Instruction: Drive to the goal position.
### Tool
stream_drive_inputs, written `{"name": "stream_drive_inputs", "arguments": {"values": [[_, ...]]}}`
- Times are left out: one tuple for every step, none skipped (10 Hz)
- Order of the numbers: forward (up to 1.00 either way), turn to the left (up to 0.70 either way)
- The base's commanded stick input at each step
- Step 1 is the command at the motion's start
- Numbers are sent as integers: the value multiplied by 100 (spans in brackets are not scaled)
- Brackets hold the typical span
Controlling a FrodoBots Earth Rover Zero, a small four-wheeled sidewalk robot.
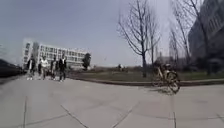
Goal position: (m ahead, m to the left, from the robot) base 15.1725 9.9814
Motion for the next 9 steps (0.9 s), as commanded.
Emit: {"name": "stream_drive_inputs", "arguments": {"values": [[70,35],[70,35],[70,35],[70,35],[70,18],[70,0],[70,0],[70,0],[70,0]]}}
